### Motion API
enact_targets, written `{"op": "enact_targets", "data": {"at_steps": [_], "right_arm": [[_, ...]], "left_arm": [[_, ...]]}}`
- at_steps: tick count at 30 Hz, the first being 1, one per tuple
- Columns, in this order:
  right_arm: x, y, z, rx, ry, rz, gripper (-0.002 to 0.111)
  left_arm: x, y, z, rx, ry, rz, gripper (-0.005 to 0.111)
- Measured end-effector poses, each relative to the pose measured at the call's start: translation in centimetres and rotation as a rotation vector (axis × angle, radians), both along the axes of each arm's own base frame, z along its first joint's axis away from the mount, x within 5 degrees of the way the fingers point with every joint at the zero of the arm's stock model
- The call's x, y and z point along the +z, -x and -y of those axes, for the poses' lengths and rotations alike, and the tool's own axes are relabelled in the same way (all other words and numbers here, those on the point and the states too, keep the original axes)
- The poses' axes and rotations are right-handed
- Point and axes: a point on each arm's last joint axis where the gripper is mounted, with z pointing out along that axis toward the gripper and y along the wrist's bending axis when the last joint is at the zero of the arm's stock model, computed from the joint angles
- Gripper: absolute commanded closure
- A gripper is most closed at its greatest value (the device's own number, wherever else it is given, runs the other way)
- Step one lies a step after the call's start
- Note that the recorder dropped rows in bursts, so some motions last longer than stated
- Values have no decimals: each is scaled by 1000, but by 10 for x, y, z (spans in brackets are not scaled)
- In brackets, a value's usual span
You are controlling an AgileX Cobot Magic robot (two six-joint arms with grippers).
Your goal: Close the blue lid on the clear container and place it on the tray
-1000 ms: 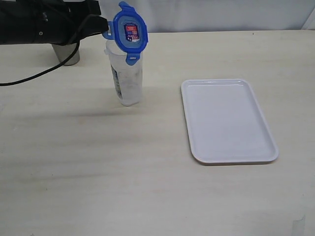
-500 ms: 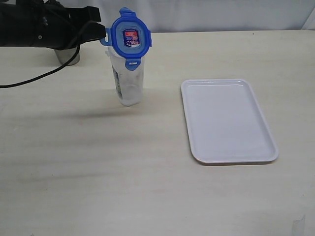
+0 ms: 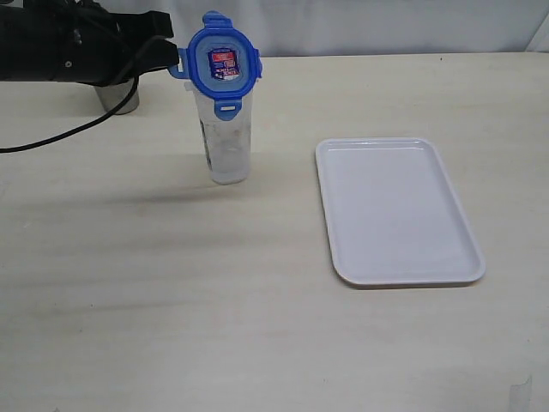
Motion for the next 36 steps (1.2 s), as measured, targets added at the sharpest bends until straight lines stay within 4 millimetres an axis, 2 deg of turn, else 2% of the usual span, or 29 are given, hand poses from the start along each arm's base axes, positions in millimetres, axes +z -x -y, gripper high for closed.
{"op": "enact_targets", "data": {"at_steps": [13,25,36], "right_arm": [[0,0,0,0,0,0,101],[0,0,0,0,0,0,101],[0,0,0,0,0,0,101]], "left_arm": [[5,6,9,-131,45,37,107],[7,6,10,-151,35,91,107],[14,13,18,-269,95,139,107]]}}
